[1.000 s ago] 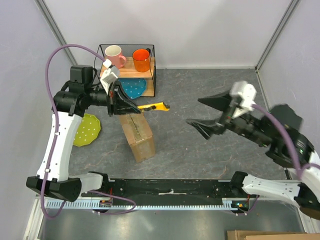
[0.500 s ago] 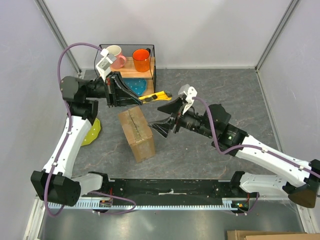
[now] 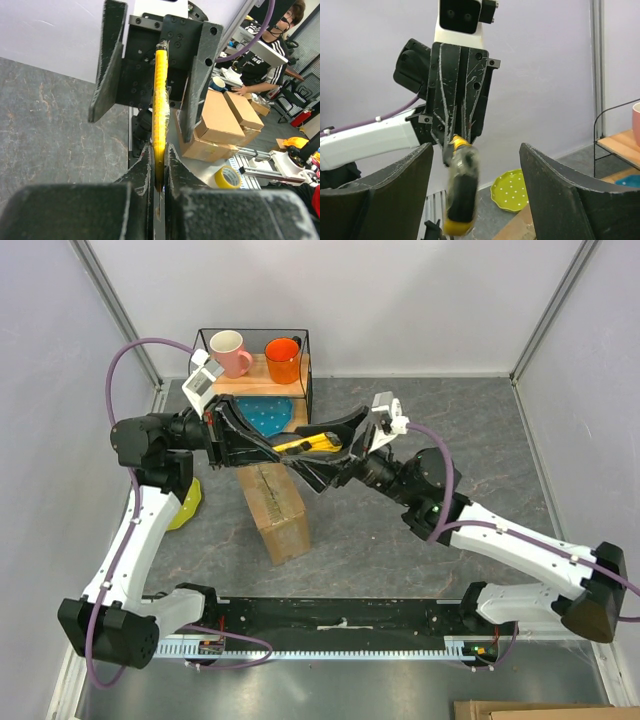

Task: Unpack the express box
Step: Adjust the knife.

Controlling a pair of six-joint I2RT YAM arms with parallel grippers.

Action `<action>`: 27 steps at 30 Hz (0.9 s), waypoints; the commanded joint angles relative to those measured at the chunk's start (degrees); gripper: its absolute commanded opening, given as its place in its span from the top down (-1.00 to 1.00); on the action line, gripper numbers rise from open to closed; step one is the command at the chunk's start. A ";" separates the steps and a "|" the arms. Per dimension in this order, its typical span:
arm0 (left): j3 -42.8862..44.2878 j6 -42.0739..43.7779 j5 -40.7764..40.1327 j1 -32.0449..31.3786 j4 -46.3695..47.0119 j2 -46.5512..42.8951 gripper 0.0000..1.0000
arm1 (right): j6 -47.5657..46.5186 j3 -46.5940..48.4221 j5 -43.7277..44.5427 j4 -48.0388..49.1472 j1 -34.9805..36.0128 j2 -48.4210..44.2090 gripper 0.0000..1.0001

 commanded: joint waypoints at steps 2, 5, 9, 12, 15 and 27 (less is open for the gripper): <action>-1.53 2.42 -0.17 0.11 -1.89 -2.99 0.97 | 4.62 2.11 -2.06 10.49 -0.02 3.68 -0.46; -2.41 2.87 0.01 0.02 -2.60 -3.69 0.96 | 5.94 2.02 -2.24 12.25 -0.02 4.83 -0.28; -3.03 3.92 0.71 0.02 -3.73 -4.57 0.97 | 6.29 1.76 -2.59 12.87 -0.02 4.92 -0.17; -3.47 5.33 1.24 0.11 -4.97 -5.10 0.97 | 5.59 2.20 -3.03 10.68 0.07 4.30 -0.01; -3.56 6.91 1.59 0.02 -6.90 -5.45 0.96 | 4.54 3.86 -3.82 6.38 -0.02 3.95 0.15; -0.76 26.54 3.69 0.55 -35.58 -6.68 0.69 | 4.10 4.57 -3.66 2.86 -0.02 2.90 1.00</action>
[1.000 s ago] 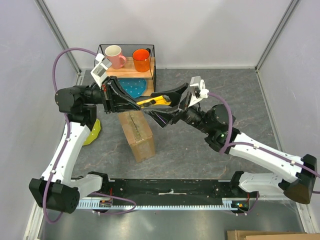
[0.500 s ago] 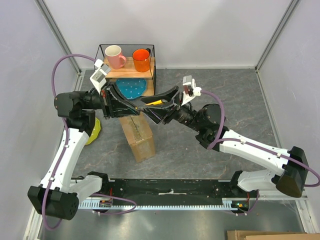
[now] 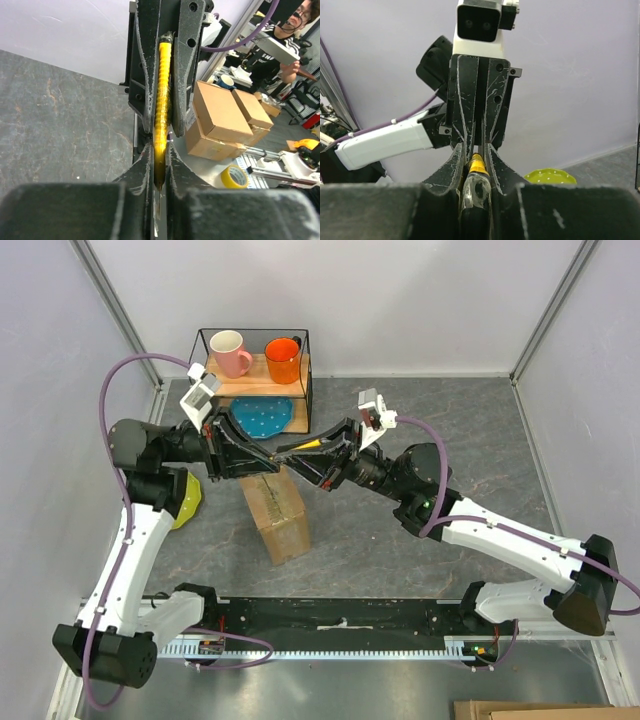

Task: Unpack the express box
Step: Adjust the knife.

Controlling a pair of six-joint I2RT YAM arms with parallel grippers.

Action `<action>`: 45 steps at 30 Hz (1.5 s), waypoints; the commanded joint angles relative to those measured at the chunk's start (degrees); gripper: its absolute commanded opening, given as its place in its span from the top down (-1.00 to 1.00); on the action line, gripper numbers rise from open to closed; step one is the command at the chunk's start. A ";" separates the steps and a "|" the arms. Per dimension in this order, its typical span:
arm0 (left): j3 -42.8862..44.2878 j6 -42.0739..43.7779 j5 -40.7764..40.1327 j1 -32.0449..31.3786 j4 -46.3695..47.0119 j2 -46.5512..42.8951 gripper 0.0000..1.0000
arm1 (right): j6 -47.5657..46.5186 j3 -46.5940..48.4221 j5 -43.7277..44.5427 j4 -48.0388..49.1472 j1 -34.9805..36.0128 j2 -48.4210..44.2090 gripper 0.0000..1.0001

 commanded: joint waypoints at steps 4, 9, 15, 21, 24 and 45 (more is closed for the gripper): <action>16.44 53.99 4.05 5.37 -69.64 4.56 -0.93 | -3.34 -2.83 10.10 -8.91 -0.39 -6.99 1.00; 33.60 110.68 -10.41 5.56 -119.24 15.91 -0.99 | -4.32 -11.78 21.18 -18.96 -0.30 -15.61 1.00; 16.88 135.77 -28.18 4.25 -122.48 3.84 -0.99 | -1.50 -16.72 36.65 -26.44 -0.30 -21.51 1.00; 10.34 145.19 -30.93 4.24 -120.45 -5.60 -0.97 | -2.02 -15.68 44.04 -22.58 -0.30 -13.53 1.00; 8.94 147.13 -30.23 4.16 -119.84 -7.63 -0.98 | -4.39 -13.57 45.10 -20.12 -0.30 -7.03 1.00; -16.91 138.36 -28.73 0.04 -76.61 -23.97 -0.97 | -5.90 4.27 30.25 -7.11 -0.57 23.48 1.00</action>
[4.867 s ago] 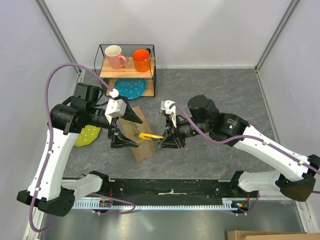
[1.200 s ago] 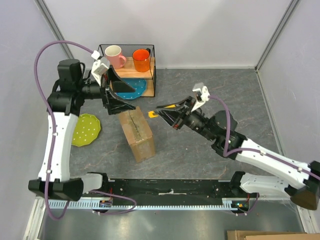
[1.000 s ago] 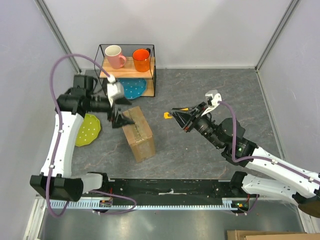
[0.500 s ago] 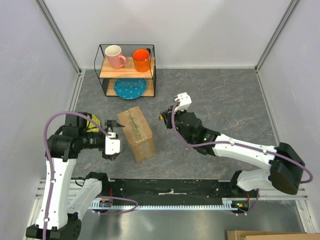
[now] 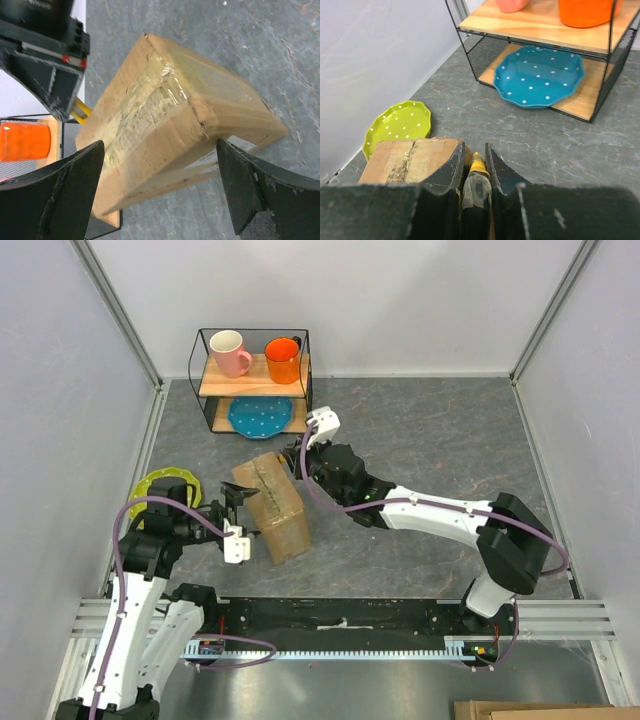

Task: Unpack the express box
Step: Adjust the knife.

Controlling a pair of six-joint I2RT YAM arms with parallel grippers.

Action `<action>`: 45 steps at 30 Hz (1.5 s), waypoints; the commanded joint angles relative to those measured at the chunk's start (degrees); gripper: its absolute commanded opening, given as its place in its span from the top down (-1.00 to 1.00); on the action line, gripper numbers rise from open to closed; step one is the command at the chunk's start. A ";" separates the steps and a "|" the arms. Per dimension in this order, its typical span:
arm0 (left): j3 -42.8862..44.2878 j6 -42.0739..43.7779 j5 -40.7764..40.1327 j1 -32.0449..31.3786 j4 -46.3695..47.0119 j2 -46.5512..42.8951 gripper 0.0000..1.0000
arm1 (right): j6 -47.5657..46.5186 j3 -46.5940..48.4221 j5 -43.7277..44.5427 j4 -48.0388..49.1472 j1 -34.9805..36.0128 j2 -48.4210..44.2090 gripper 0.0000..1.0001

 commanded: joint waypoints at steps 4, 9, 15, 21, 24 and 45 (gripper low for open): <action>-4.04 -9.61 -2.91 -7.55 15.67 -1.51 -0.96 | 4.03 5.11 -7.25 4.68 -0.19 4.39 1.00; -4.75 -15.14 -8.90 -13.01 19.53 0.24 -0.92 | 5.18 7.75 -9.71 4.33 -0.11 6.15 1.00; -4.57 -18.14 -10.39 -14.07 19.54 1.48 -0.88 | 2.20 5.83 -4.28 1.96 -0.28 2.13 1.00; -5.80 -18.75 -11.45 -14.07 17.70 1.56 -0.87 | 0.88 -4.98 11.19 1.87 -1.69 -12.90 1.00; -5.89 -19.37 -11.19 -14.07 17.96 2.00 -0.84 | 3.59 -8.67 21.21 -4.78 -1.69 -21.33 1.00; -5.72 -35.19 -17.43 -14.86 27.28 1.83 -0.70 | 40.43 -23.45 7.25 -10.80 -1.07 -37.89 1.00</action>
